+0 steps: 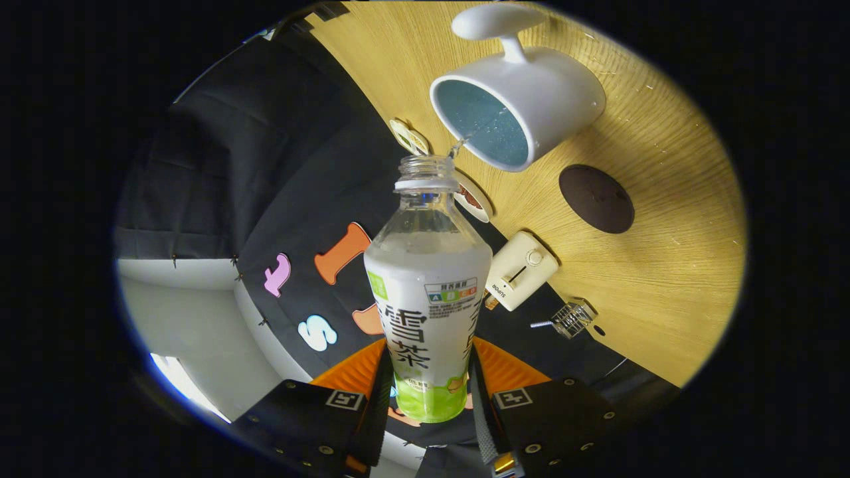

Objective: Take the bottle from table, then pour the juice into the cup, finally place the bottle on the coaster

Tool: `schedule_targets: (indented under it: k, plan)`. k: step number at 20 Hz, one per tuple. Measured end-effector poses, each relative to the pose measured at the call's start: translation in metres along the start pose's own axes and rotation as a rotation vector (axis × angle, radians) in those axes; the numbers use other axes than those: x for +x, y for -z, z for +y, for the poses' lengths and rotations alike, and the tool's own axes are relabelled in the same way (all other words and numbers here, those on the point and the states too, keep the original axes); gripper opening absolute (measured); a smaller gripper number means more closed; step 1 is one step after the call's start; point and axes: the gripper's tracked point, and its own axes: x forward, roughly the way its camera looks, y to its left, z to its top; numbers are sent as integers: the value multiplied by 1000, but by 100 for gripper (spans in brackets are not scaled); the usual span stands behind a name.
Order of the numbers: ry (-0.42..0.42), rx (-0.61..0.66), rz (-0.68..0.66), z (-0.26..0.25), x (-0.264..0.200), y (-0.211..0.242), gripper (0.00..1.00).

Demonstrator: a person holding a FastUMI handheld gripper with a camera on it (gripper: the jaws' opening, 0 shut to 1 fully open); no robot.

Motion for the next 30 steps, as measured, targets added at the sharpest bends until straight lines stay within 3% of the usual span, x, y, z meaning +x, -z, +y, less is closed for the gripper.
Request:
schedule_targets:
  k: [6, 9, 12, 19, 30]
  plan:
    - [-21, -35, 9, -3, 3, 2, 56]
    - [35, -93, 2, -19, 1, -5, 56]
    - [101, -229, 9, -41, 4, -6, 56]
    - [259, -712, 0, -73, -11, -39, 56]
    - [104, -1594, 72, -31, 3, -24, 57]
